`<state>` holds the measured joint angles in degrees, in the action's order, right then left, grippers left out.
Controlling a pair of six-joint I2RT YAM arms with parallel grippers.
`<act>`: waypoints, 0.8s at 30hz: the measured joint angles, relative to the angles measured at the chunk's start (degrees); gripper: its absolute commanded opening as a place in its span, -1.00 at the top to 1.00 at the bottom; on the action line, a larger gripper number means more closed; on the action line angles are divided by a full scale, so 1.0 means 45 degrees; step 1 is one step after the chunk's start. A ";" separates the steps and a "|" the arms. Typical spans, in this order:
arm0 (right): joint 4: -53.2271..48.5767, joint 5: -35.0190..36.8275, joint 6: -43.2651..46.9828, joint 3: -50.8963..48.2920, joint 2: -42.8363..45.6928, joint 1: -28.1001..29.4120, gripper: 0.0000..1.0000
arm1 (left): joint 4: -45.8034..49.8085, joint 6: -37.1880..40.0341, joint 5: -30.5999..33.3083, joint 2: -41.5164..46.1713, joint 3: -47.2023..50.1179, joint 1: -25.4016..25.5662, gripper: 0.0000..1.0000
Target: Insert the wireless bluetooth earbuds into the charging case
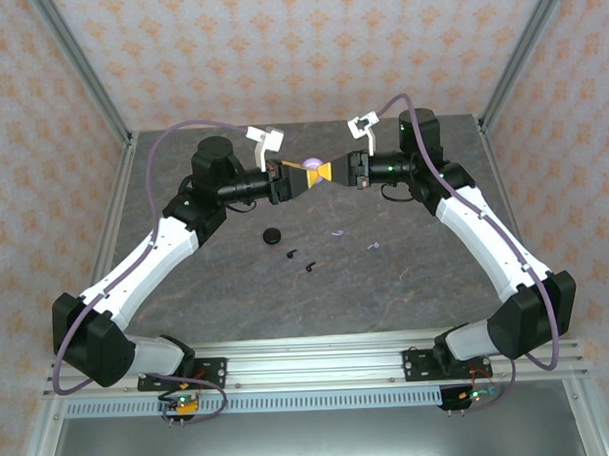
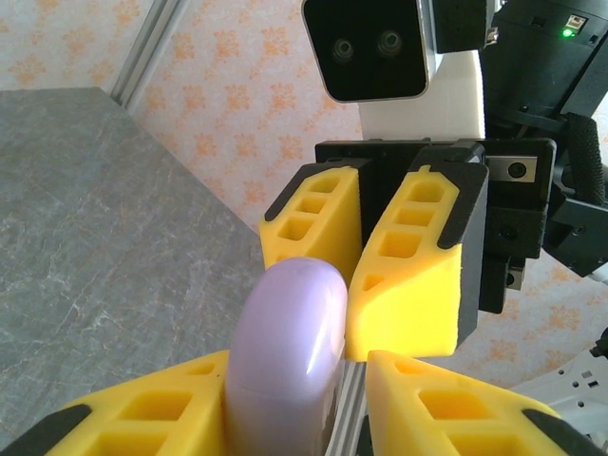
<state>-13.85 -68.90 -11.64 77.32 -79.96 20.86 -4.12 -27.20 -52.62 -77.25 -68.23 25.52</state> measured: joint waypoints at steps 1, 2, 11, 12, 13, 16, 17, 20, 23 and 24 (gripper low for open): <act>0.0005 0.0024 -0.0005 0.0000 0.0000 0.0000 0.55 | 0.0000 0.0015 0.0053 0.0000 0.0010 0.0000 0.33; 0.0005 0.0034 -0.0044 0.0000 0.0000 0.0000 0.55 | 0.0015 0.0019 0.0097 0.0000 0.0015 0.0000 0.35; 0.0044 0.0029 -0.0092 0.0000 0.0000 0.0000 0.54 | 0.0000 0.0000 0.0141 0.0000 0.0039 0.0000 0.57; 0.0049 0.0029 -0.0092 0.0000 0.0010 0.0000 0.53 | 0.0000 0.0000 0.0141 0.0000 0.0044 0.0000 0.60; 0.0044 0.0034 -0.0092 -0.0005 0.0019 0.0000 0.52 | -0.0005 -0.0010 0.0136 0.0000 0.0044 0.0000 0.63; 0.0029 0.0146 -0.0058 -0.0005 0.0073 0.0005 0.37 | -0.0005 0.0029 0.0141 0.0000 0.0044 0.0000 0.68; -0.0053 0.0272 -0.0010 -0.0005 0.0107 0.0029 0.28 | 0.0010 0.0063 0.0160 0.0000 0.0044 0.0000 0.70; -0.0593 0.0937 0.0393 -0.0005 0.0350 0.0073 0.07 | 0.0238 0.0471 0.0311 0.0000 0.0044 0.0010 0.74; -0.1331 0.1734 0.0840 -0.0005 0.0724 0.0078 -0.02 | 0.0083 0.1078 0.0525 0.0029 0.0219 0.0058 0.75; -0.1588 0.1991 0.0981 -0.0005 0.0860 0.0078 -0.04 | -0.0049 0.1336 0.0534 0.0058 0.0389 0.0068 0.75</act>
<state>-20.99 -59.94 -7.22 77.30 -76.09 21.21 -4.34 -21.19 -50.22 -76.99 -66.48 25.82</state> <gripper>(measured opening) 0.503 0.203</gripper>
